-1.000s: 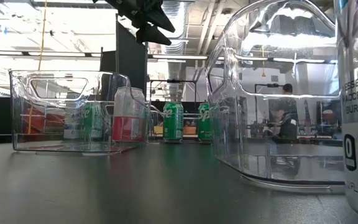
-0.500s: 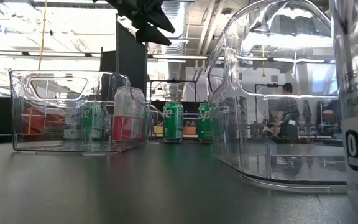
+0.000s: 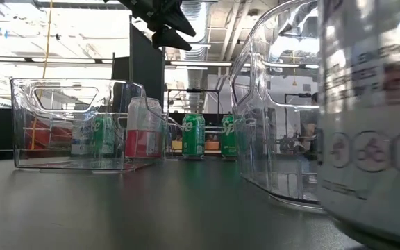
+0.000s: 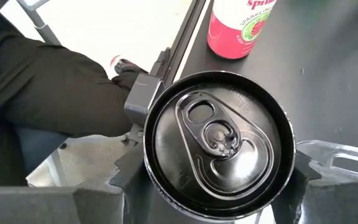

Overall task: Sort soda cans
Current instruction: Put the white soda can into the bottom transparent bin

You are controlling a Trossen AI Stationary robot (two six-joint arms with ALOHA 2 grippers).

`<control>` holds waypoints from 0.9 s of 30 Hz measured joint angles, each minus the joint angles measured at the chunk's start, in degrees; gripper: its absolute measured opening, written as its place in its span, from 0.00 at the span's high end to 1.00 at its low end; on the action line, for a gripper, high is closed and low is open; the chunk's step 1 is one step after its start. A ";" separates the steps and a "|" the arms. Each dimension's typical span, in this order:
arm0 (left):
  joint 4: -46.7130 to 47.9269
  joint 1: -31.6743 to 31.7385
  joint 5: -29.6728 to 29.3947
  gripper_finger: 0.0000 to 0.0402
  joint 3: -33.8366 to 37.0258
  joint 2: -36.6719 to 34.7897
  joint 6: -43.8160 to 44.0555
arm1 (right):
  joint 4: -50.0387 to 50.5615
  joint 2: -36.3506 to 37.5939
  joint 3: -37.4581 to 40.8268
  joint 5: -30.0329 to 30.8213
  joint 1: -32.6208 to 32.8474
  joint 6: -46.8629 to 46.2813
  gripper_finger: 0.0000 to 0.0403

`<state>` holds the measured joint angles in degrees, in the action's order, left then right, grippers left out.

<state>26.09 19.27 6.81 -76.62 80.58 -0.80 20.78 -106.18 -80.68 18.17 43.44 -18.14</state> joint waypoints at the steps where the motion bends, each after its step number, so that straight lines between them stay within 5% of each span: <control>1: 0.00 -0.04 0.02 0.31 0.00 0.00 -0.02 | 0.00 0.13 0.00 -0.02 -0.11 0.36 0.41; 11: 0.02 -0.06 0.02 0.31 0.00 0.00 -0.24 | 1.55 3.49 -4.67 0.13 -0.09 8.40 0.41; 27: 0.11 -0.06 0.04 0.31 0.00 0.00 -1.53 | 24.99 10.83 -17.46 6.62 1.53 9.45 0.41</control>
<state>26.20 19.20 6.85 -76.62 80.58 -2.33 45.77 -95.34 -98.15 24.79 44.97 -8.69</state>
